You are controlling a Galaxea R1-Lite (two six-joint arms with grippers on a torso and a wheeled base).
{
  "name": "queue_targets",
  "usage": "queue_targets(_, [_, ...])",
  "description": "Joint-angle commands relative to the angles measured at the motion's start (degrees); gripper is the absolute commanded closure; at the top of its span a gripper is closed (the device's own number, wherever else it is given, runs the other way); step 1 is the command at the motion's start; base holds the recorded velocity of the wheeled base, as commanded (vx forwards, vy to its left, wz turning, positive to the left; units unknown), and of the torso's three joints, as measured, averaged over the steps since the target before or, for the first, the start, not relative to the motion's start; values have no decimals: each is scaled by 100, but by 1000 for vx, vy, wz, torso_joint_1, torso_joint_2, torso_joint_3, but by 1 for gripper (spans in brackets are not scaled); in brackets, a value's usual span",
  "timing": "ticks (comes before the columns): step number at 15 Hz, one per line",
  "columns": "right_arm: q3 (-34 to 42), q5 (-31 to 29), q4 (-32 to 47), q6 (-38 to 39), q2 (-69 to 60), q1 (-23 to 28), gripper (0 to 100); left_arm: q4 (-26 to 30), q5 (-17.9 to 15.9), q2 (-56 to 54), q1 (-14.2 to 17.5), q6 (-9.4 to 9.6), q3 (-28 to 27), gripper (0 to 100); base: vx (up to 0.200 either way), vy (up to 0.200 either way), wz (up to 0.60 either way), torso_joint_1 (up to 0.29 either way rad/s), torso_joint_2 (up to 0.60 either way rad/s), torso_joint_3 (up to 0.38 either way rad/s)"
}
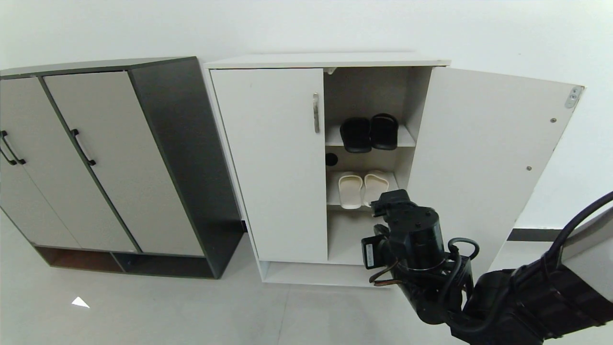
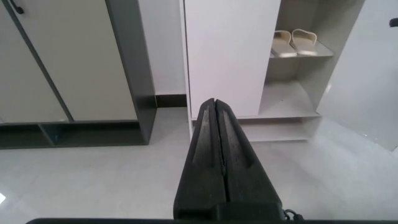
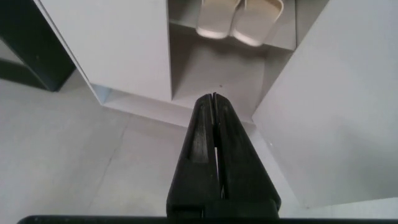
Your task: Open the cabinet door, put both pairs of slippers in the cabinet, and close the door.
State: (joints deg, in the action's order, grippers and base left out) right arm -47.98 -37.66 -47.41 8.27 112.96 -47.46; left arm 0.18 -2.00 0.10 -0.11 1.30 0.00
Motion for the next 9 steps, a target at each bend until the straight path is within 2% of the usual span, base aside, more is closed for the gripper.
queue_targets(1, [8, -5, -14, 0, 77, 17, 100, -1, -2, -1, 2, 1, 0, 100, 0, 0, 0, 0, 0, 0])
queue_targets(8, [17, -5, -14, -9, 121, 35, 100, -1, -2, -1, 2, 1, 0, 100, 0, 0, 0, 0, 0, 0])
queue_targets(9, [17, -5, -5, -9, 130, 35, 100, -1, -2, -1, 2, -7, 0, 100, 0, 0, 0, 2, -212, -242])
